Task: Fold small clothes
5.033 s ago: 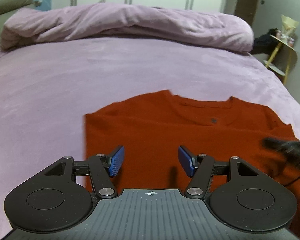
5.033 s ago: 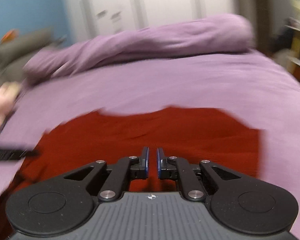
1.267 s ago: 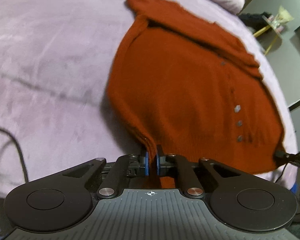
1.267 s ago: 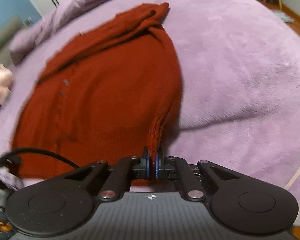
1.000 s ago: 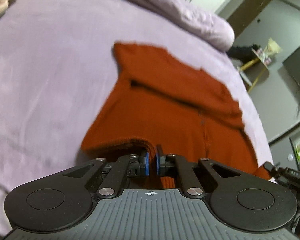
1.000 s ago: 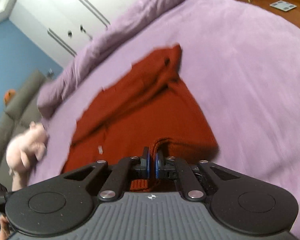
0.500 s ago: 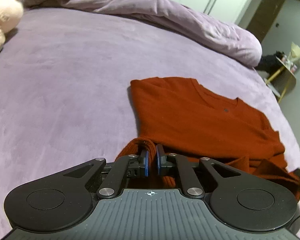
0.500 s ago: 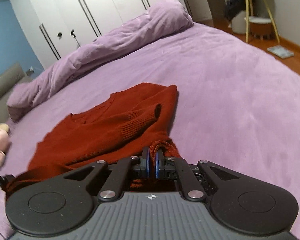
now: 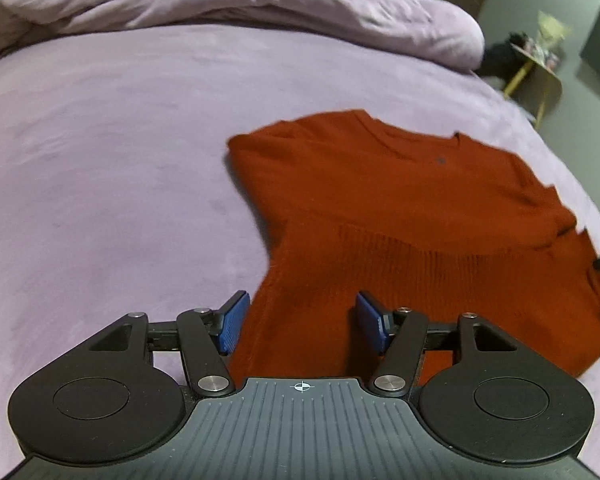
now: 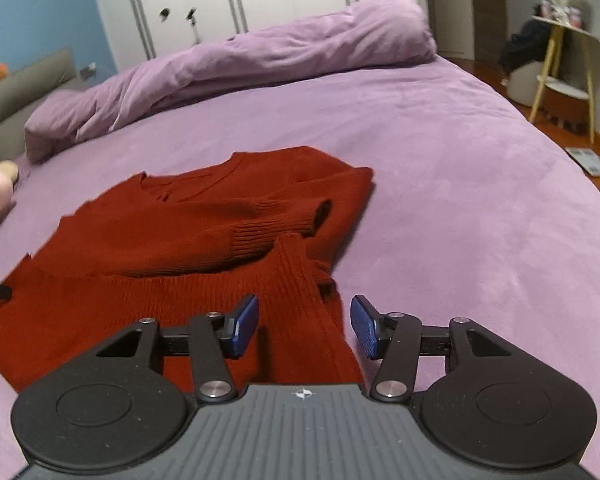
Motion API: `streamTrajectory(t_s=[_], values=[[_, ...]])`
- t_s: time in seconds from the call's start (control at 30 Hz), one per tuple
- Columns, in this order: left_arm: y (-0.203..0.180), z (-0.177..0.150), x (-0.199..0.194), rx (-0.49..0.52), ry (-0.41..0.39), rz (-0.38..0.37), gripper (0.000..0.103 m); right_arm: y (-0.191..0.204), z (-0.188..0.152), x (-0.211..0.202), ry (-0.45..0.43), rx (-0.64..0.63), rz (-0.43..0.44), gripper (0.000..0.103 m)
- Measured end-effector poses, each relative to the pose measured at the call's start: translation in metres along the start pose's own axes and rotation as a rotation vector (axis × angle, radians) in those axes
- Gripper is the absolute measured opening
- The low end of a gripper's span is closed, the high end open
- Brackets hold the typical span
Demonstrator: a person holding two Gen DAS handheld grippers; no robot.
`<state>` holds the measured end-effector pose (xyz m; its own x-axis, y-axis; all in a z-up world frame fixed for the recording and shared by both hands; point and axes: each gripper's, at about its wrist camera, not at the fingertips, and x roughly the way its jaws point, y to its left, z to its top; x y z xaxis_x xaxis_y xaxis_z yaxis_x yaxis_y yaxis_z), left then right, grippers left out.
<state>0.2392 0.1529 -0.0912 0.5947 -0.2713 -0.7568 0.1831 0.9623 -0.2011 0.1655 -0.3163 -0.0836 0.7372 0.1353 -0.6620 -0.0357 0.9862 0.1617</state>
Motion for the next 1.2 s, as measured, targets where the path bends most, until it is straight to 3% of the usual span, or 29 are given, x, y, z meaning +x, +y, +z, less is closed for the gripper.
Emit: streamTrajectory(t_s=[0.1,0.17,0.2,0.23,0.43,0.63,0.73,0.83,1.03,1.2], values=[[-0.004,0.002,0.005,-0.002,-0.006,0.012,0.047,0.013,0.002,0.004,-0.024,-0.076,-0.005,0.031],[-0.004,0.002,0.005,-0.002,-0.018,0.009,0.028,0.021,0.002,0.004,-0.035,-0.121,-0.008,0.006],[-0.004,0.002,0.006,0.002,-0.020,0.011,0.022,0.023,0.002,0.003,-0.038,-0.128,-0.002,0.005],[-0.004,0.003,0.005,0.003,-0.020,0.013,0.015,0.024,0.002,0.003,-0.038,-0.132,0.003,0.005],[-0.003,0.007,-0.006,-0.023,-0.044,-0.018,0.009,0.026,0.001,-0.001,-0.044,-0.138,-0.007,0.004],[0.001,0.044,-0.051,-0.096,-0.214,-0.087,0.008,0.026,0.030,-0.030,-0.178,-0.072,0.043,0.004],[0.002,0.069,-0.051,-0.097,-0.272,-0.037,0.008,0.020,0.051,-0.030,-0.234,0.001,0.048,0.004],[0.006,0.086,-0.032,-0.120,-0.270,-0.002,0.008,0.018,0.071,-0.015,-0.264,0.042,0.013,0.004],[0.007,0.105,0.008,-0.120,-0.224,0.057,0.008,0.020,0.091,0.036,-0.203,0.052,-0.056,0.004],[0.008,0.124,0.020,-0.113,-0.266,0.082,0.008,0.018,0.102,0.056,-0.211,0.062,-0.093,0.004]])
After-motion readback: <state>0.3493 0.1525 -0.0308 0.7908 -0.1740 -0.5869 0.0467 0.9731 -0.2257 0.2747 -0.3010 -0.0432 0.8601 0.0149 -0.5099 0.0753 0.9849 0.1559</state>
